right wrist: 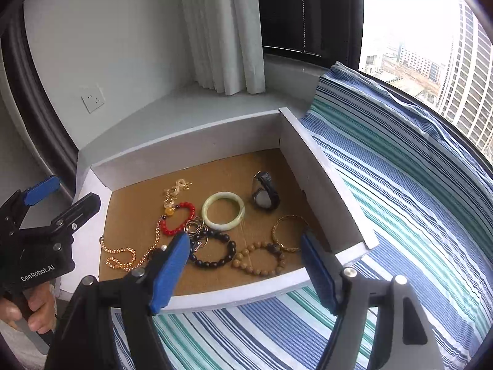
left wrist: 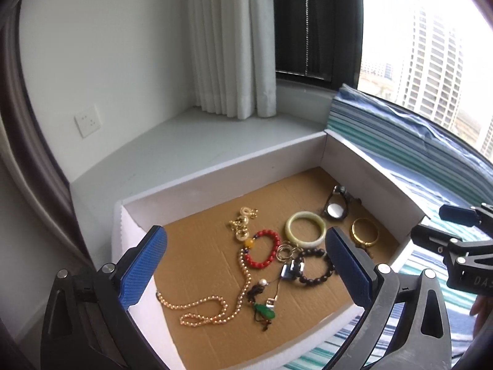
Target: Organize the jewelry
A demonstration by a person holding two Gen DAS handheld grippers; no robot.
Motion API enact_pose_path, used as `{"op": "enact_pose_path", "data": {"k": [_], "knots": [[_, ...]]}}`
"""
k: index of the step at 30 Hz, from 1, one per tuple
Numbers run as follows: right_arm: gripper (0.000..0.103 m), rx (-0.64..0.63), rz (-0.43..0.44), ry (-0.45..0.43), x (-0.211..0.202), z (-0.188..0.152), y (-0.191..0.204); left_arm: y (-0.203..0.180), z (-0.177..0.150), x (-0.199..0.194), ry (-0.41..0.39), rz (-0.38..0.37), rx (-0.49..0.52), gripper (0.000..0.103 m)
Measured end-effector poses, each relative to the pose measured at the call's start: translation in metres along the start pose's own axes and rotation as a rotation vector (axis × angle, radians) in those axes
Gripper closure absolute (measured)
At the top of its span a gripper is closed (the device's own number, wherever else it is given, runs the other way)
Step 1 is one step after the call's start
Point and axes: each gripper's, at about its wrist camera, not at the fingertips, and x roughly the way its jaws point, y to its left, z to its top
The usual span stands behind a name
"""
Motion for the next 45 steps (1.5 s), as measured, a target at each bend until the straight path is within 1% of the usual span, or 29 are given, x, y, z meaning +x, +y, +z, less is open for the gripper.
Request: {"op": "enact_pose_path", "data": {"k": [3, 6, 10, 14, 20, 23, 26, 30, 32, 39, 45], "knots": [[0.027, -0.003, -0.012, -0.024, -0.015, -0.006, 0.011, 0.007, -0.005, -0.009, 0.053, 0.021, -0.051, 0.001], [0.027, -0.018, -0.027, -0.035, -0.024, -0.009, 0.022, 0.014, -0.01, -0.015, 0.09, 0.009, -0.091, 0.001], [0.027, -0.059, -0.027, -0.029, -0.027, -0.01, 0.043, 0.018, -0.012, -0.018, 0.105, 0.036, -0.087, 0.001], [0.026, -0.094, -0.035, -0.02, -0.024, -0.008, 0.058, 0.026, -0.013, -0.017, 0.123, 0.046, -0.113, 0.001], [0.026, -0.104, -0.049, -0.008, -0.022, -0.002, 0.069, 0.038, -0.016, -0.02, 0.136, 0.064, -0.147, 0.001], [0.024, -0.102, -0.046, -0.009, -0.023, 0.0, 0.072, 0.042, -0.018, -0.02, 0.145, 0.07, -0.146, 0.001], [0.023, -0.099, -0.041, -0.012, -0.026, 0.001, 0.075, 0.043, -0.019, -0.02, 0.137, 0.087, -0.136, 0.001], [0.021, -0.109, -0.049, -0.006, -0.027, 0.001, 0.079, 0.044, -0.018, -0.022, 0.139, 0.067, -0.132, 0.0], [0.02, -0.109, -0.051, -0.005, -0.027, 0.002, 0.081, 0.044, -0.018, -0.025, 0.129, 0.068, -0.126, 0.0], [0.02, -0.098, -0.032, -0.011, -0.028, 0.005, 0.082, 0.039, -0.015, -0.031, 0.114, 0.082, -0.091, 0.0], [0.02, -0.104, -0.038, -0.012, -0.03, 0.006, 0.082, 0.039, -0.013, -0.029, 0.141, 0.078, -0.097, 0.0]]}}
